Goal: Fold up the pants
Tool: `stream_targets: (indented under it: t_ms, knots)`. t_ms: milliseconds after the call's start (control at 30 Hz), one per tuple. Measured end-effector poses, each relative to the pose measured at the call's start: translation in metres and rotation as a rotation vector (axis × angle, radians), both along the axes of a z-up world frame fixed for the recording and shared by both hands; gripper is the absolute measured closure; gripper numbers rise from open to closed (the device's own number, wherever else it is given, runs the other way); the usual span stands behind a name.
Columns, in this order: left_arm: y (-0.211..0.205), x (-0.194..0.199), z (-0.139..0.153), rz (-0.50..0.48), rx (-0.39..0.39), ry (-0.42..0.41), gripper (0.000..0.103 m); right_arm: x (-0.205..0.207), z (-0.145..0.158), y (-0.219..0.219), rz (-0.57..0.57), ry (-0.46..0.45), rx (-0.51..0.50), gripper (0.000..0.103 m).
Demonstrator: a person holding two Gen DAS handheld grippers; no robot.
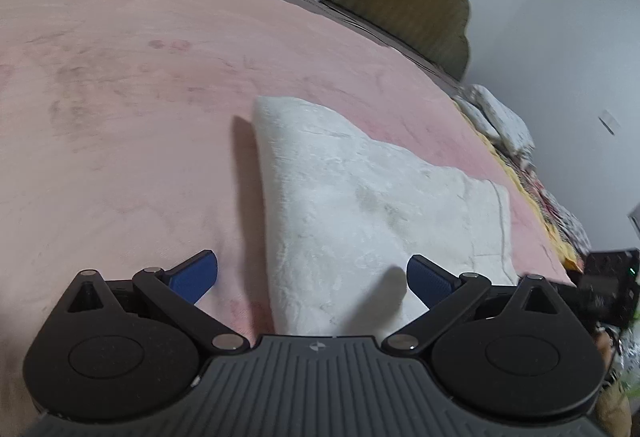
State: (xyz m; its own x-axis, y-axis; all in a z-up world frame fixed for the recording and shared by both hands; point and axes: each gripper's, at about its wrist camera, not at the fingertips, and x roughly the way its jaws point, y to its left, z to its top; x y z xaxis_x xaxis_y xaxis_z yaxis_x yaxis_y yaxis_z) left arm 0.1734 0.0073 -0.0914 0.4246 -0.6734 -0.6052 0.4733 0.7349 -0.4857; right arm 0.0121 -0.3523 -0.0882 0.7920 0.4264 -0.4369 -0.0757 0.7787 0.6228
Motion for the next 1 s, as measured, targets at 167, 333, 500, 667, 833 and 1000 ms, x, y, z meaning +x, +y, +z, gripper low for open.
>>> stream_targets:
  t_ms: [167, 333, 500, 667, 833, 1000]
  knots:
    - [-0.010, 0.002, -0.006, -0.074, -0.086, 0.082, 0.027, 0.016, -0.013, -0.017, -0.069, 0.022, 0.113, 0.060]
    - [-0.016, -0.025, 0.001, -0.001, 0.020, -0.062, 0.082, 0.005, 0.000, 0.000, -0.092, -0.014, 0.030, 0.072]
    - [-0.012, -0.050, 0.021, 0.059, 0.033, -0.197, 0.093, 0.004, 0.029, 0.019, -0.101, -0.068, -0.043, 0.081]
    - [-0.007, -0.063, 0.050, 0.113, 0.148, -0.382, 0.094, 0.024, 0.062, 0.045, -0.044, -0.131, -0.145, 0.082]
    - [0.016, -0.035, 0.073, 0.211, 0.195, -0.420, 0.094, 0.073, 0.081, 0.073, 0.013, -0.173, -0.208, 0.082]
    - [0.027, 0.010, 0.084, 0.296, 0.335, -0.457, 0.093, 0.141, 0.089, 0.106, 0.059, -0.181, -0.287, 0.082]
